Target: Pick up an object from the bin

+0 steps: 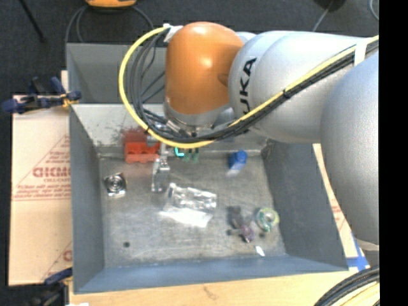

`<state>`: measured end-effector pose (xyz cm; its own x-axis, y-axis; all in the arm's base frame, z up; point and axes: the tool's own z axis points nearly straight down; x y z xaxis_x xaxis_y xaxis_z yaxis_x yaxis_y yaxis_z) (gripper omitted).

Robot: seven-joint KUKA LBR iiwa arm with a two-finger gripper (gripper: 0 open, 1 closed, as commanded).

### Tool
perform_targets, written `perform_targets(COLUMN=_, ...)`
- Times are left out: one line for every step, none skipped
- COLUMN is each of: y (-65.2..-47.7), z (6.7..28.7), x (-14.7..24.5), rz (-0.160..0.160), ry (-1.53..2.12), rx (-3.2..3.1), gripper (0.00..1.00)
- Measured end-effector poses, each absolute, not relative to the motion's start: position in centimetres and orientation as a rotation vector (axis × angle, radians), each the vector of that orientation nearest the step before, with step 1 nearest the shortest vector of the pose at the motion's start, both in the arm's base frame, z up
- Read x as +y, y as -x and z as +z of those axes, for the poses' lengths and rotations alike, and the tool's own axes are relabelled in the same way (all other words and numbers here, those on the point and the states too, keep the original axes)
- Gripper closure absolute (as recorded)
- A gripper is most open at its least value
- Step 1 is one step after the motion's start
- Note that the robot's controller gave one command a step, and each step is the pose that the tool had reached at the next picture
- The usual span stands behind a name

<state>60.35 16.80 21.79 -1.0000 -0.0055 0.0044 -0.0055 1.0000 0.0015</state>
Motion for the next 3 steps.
perform_targets(y=-60.6, z=13.2, x=13.6, rz=0.002, ry=0.74, rx=-3.049, gripper=0.0)
perform_targets(y=-63.2, z=8.8, x=11.4, rz=0.007, ry=0.84, rx=-3.019, gripper=0.0)
perform_targets(y=-63.6, z=7.5, x=12.7, rz=-0.003, ry=0.978, rx=-2.991, gripper=0.0)
